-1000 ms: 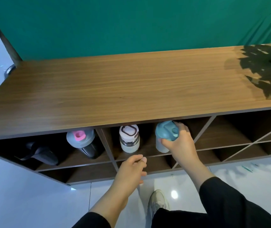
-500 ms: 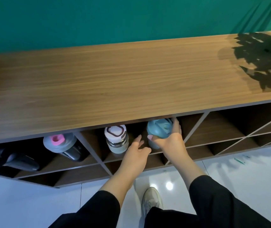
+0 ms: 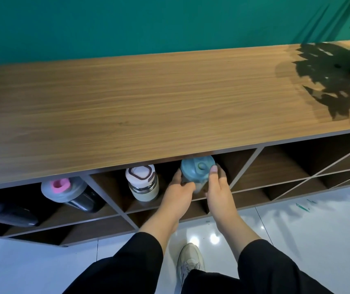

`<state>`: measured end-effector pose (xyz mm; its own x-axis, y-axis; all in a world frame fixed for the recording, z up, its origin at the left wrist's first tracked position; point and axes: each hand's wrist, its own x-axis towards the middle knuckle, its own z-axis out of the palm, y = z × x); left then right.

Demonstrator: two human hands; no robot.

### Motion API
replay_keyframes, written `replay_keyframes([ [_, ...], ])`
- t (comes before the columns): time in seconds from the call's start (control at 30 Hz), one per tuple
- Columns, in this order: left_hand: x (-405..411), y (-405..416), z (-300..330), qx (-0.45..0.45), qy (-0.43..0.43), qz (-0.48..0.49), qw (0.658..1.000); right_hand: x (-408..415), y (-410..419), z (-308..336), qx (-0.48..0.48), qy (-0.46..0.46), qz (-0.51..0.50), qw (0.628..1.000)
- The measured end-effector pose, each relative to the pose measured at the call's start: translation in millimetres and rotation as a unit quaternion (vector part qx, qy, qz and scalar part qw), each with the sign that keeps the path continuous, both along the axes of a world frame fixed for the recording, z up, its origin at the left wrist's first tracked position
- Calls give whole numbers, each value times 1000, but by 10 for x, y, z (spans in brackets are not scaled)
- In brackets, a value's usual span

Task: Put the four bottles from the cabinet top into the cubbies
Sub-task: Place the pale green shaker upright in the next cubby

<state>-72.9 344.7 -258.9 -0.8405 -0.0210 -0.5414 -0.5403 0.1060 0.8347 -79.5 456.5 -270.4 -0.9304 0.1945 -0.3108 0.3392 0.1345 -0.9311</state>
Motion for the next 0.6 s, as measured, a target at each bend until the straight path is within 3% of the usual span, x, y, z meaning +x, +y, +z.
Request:
replay_keyframes([
  [0.13, 7, -17, -56, 13, -22, 34, 999, 30, -10, -9, -3, -29, -20, 999],
  [0.3, 239, -169, -134, 44, -130, 124, 983, 300, -113, 40, -43, -131, -71, 988],
  [0.4, 380, -378, -203, 41, -173, 184, 967, 408, -269, 119, -36, -160, 39, 986],
  [0.5, 415, -613, -266, 19, -141, 256, 956, 275, -498, 22, 28, -103, 135, 985],
  [0.6, 399, -778, -261, 15, -99, 253, 962, 41, -695, -163, 68, -47, 195, 977],
])
